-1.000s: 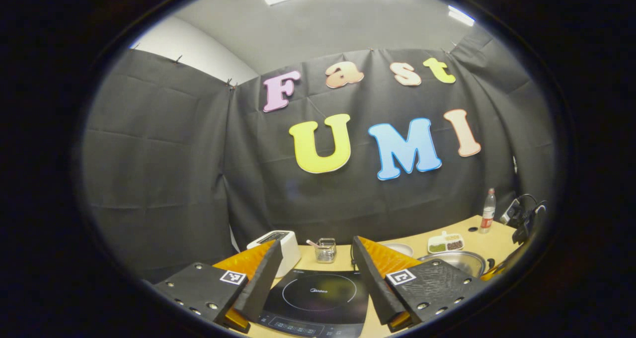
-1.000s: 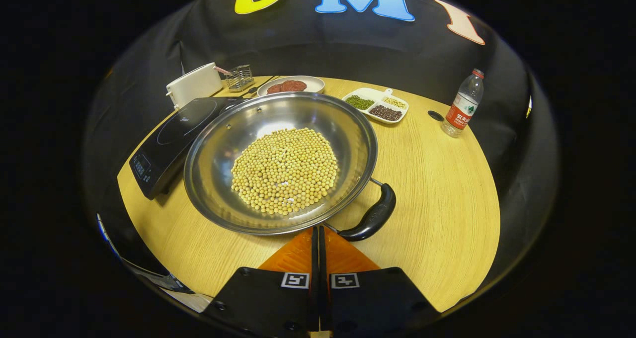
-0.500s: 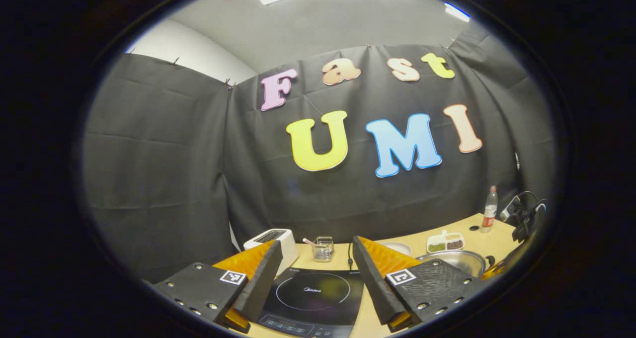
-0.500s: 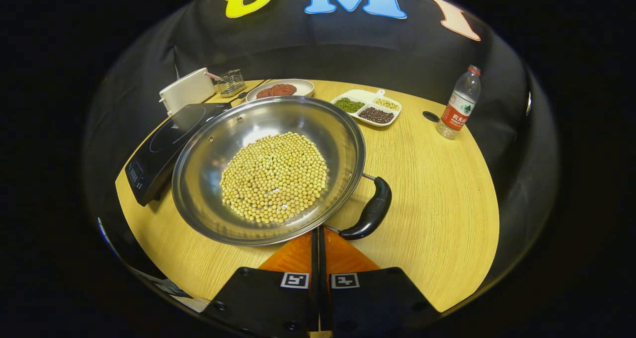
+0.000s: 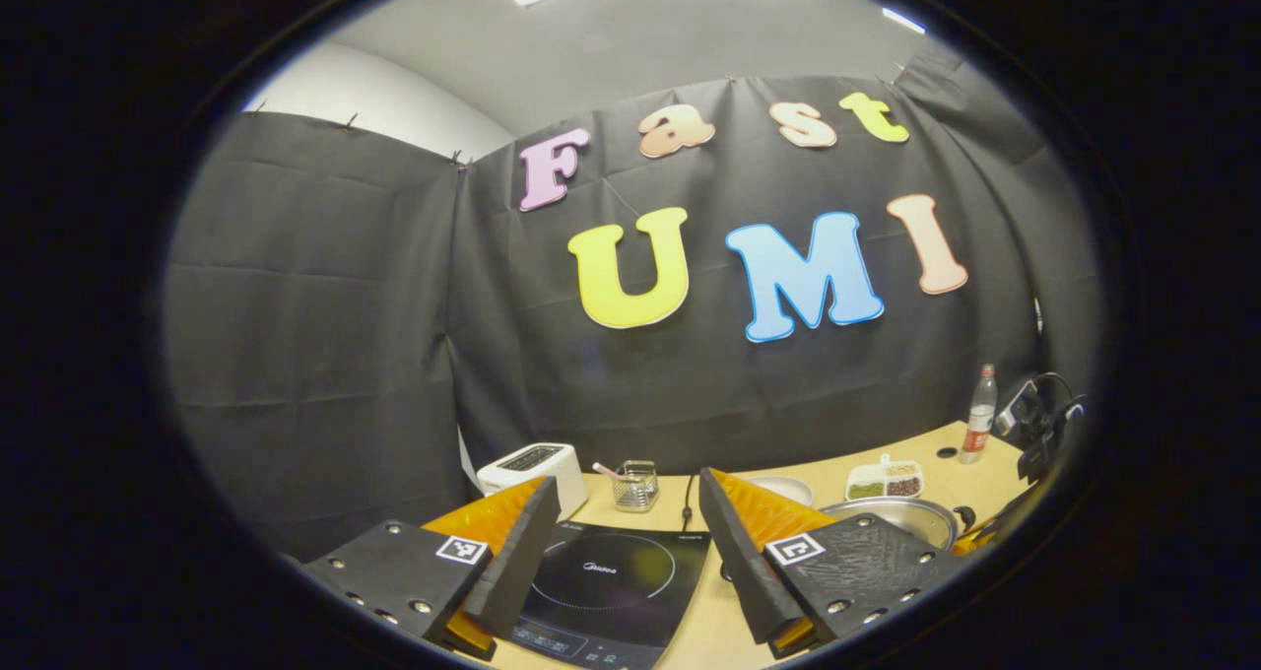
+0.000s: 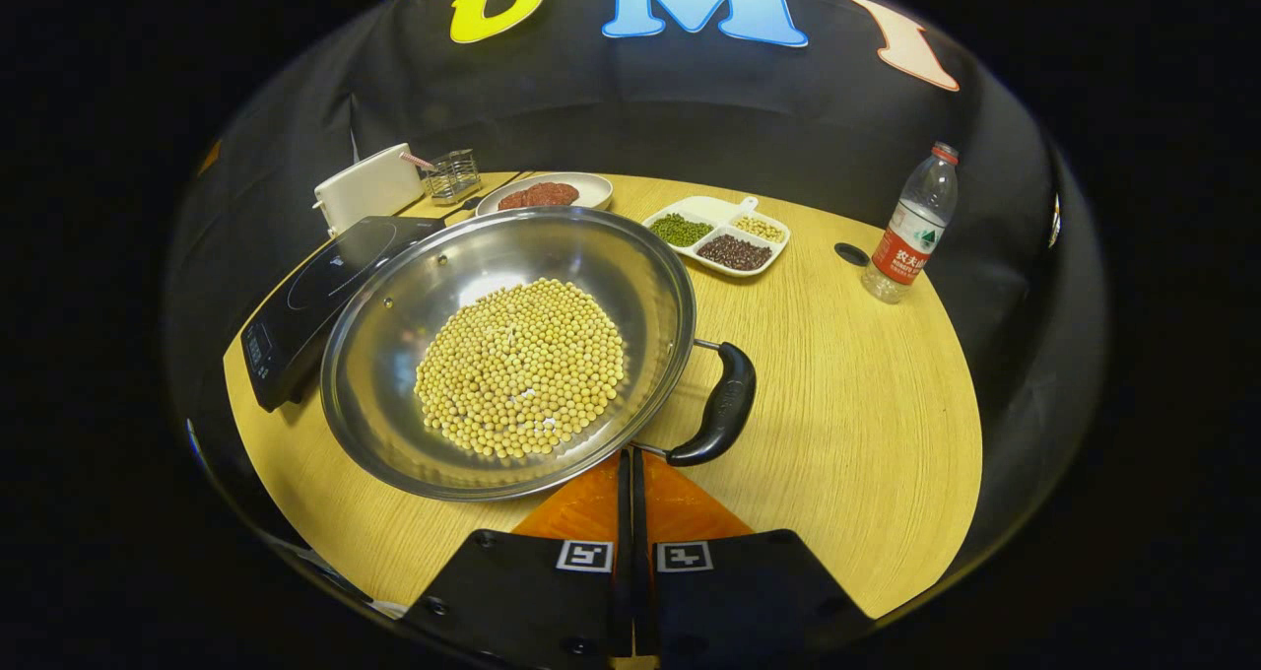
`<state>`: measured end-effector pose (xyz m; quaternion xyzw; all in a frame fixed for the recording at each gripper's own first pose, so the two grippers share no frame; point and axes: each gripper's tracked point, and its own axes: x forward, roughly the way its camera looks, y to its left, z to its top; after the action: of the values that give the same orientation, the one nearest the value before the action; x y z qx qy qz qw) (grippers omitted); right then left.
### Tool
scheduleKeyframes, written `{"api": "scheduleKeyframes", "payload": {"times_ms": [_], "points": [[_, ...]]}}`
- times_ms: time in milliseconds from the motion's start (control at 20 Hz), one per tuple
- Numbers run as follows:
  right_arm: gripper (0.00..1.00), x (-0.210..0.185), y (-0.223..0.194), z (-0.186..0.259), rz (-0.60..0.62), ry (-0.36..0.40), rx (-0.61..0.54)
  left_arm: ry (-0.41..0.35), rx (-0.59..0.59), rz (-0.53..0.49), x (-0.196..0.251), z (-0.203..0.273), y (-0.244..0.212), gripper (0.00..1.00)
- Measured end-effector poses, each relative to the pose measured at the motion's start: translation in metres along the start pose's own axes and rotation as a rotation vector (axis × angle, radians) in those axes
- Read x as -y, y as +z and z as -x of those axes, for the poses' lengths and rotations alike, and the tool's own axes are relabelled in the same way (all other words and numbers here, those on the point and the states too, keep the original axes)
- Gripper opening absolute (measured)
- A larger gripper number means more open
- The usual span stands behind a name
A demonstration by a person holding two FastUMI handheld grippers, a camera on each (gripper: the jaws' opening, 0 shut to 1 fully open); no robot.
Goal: First push the handle of the pot to place it horizontally, then grasp the pot with both hands and set it on the induction cooktop.
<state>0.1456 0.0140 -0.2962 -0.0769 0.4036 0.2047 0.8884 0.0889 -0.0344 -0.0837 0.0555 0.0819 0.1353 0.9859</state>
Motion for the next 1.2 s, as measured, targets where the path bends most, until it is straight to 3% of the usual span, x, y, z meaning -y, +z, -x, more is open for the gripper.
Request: {"api": "scheduleKeyframes", "payload": {"times_ms": [250,500,800,850,1000,1200], "points": [[0.02,0.010,0.006,-0.007,-0.027,-0.007,0.016,-0.019,-0.024,0.005,0.017,-0.007,-0.008,0.84],[0.02,0.022,0.008,0.003,-0.052,-0.067,0.037,-0.080,-0.049,0.010,0.027,-0.032,-0.020,0.84],[0.04,0.033,0.051,0.043,-0.163,-0.173,0.226,-0.192,-0.055,0.021,0.035,-0.061,-0.030,0.86],[0.11,0.034,0.059,0.050,-0.179,-0.188,0.260,-0.208,-0.057,0.024,0.037,-0.065,-0.033,0.84],[0.97,0.034,0.079,0.064,-0.210,-0.219,0.339,-0.258,-0.056,0.039,0.042,-0.075,-0.034,0.87],[0.95,0.032,0.090,0.069,-0.226,-0.253,0.377,-0.342,-0.100,0.045,0.059,-0.087,-0.052,0.87]]}}
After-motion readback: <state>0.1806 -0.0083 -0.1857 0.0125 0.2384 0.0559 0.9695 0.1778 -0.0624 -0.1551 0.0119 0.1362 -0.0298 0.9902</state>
